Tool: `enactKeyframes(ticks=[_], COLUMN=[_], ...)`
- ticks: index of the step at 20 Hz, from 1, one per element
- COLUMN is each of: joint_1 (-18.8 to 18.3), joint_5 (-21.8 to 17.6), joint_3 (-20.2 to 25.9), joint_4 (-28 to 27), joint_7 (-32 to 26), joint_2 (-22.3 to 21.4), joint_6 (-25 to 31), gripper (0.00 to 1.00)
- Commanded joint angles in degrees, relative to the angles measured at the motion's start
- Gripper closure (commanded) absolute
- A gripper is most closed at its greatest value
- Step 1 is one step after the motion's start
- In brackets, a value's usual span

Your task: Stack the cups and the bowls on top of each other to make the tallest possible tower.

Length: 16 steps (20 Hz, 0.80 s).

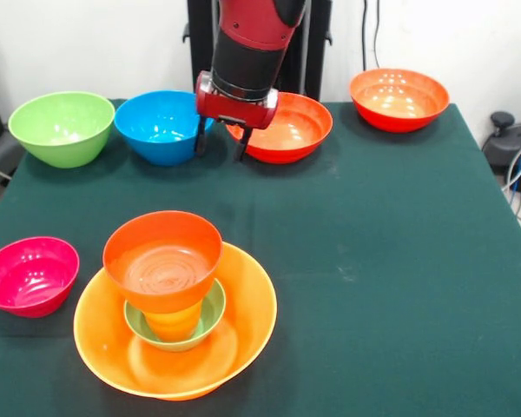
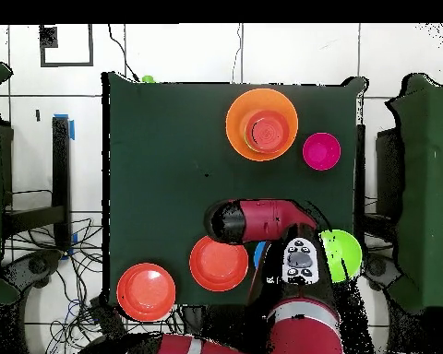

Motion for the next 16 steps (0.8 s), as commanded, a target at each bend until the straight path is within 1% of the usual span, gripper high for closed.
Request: enactKeyframes(ticks=[1,8,12,14,16], joint_1=[-13.52,-14.32,-14.62,-14.76,-15.72], joint_5=[-1.20,-4.07,-5.06,-6.00,-6.50], joint_3=[15.25,17.01,17.75,17.95,18.80], joint_4=[6.74,5.82,5.31,5.56,6.90], joint_7=[-14.73,-11.80,-10.77,-10.62,-10.97], joint_2=[-4.06,-3.44,-3.25,-3.09,-3.56], joint_6=[5.29,6.44,7.54,7.34,6.85], gripper=[0.00,0.00,0.00,0.00,0.00])
